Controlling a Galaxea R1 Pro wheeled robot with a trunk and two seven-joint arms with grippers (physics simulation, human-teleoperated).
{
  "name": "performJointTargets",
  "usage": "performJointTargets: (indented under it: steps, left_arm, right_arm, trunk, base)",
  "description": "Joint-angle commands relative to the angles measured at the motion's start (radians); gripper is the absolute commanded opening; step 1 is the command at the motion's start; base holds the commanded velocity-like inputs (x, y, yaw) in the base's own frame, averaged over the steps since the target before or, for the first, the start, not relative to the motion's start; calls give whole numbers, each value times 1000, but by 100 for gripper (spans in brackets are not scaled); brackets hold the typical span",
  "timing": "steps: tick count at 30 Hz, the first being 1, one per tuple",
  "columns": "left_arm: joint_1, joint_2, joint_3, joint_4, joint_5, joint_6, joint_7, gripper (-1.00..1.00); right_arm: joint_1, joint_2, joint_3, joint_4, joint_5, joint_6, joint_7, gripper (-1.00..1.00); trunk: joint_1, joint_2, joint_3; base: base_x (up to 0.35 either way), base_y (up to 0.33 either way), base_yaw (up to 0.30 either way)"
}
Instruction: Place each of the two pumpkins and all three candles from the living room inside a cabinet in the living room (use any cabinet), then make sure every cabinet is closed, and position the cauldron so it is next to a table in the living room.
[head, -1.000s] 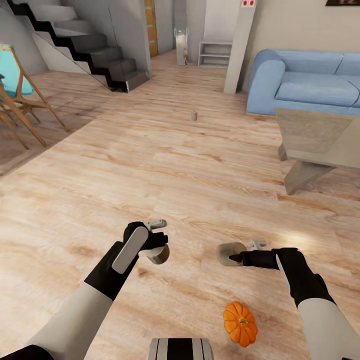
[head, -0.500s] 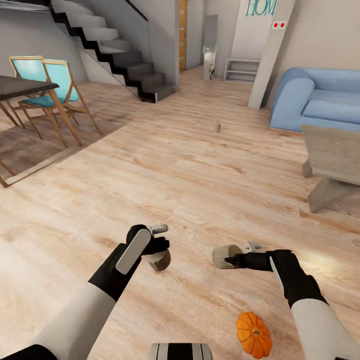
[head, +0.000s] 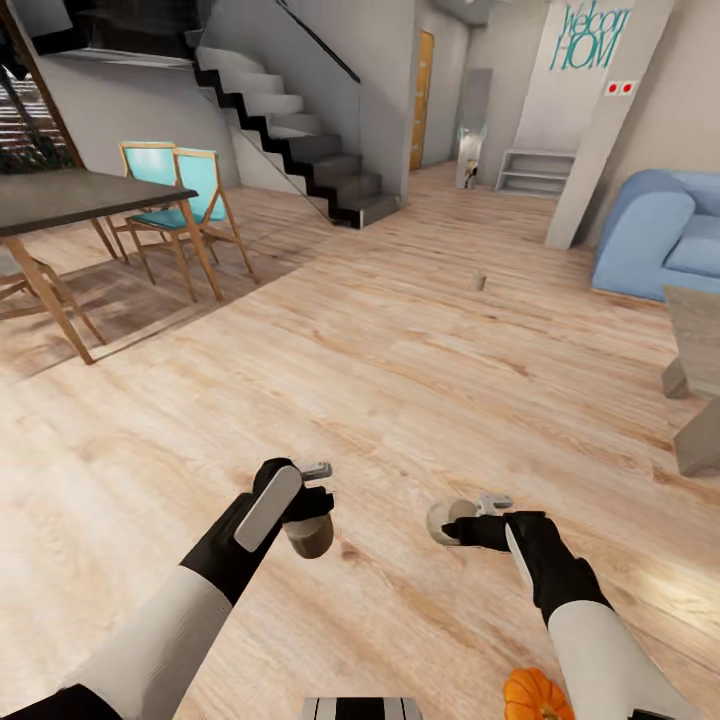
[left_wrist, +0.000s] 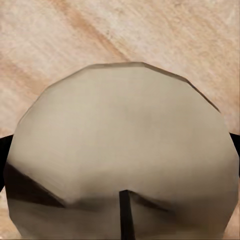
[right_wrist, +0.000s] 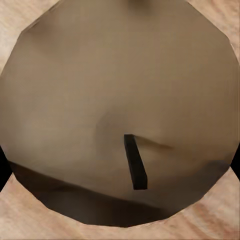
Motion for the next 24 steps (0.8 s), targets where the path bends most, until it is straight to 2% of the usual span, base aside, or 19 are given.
performJointTargets:
  steps: [1, 7, 15, 20, 21, 24]
  left_arm:
    - [0, 0, 0, 5, -2, 0, 1, -100]
    - [0, 0, 2, 12, -3, 0, 1, -100]
    - [0, -1, 3, 12, -2, -1, 0, -100]
    - [0, 1, 5, 17, -2, -2, 1, -100]
    - [0, 2, 6, 23, -2, -3, 1, -100]
    - [-1, 6, 5, 115, -6, -10, 1, -100]
  right_arm:
    - [0, 1, 0, 0, -2, 1, -1, -100]
    - [0, 27, -1, 0, -1, 3, -1, -100]
    - [0, 29, -1, 1, -1, 3, -1, -100]
    - [0, 29, -1, 2, -1, 2, -2, -100]
    - [0, 29, -1, 4, 0, 2, -2, -100]
    - [1, 30, -1, 6, 0, 2, -3, -100]
  trunk:
    - [0, 0, 4]
    - [-3, 2, 27]
    - [-7, 4, 58]
    - [-9, 5, 77]
    - [-9, 5, 81]
    - [-11, 6, 93]
  base:
    - [0, 0, 288]
    - [0, 0, 288]
    - [-237, 0, 288]
    - [-67, 0, 288]
    - [-9, 0, 288]
    - [-2, 0, 288]
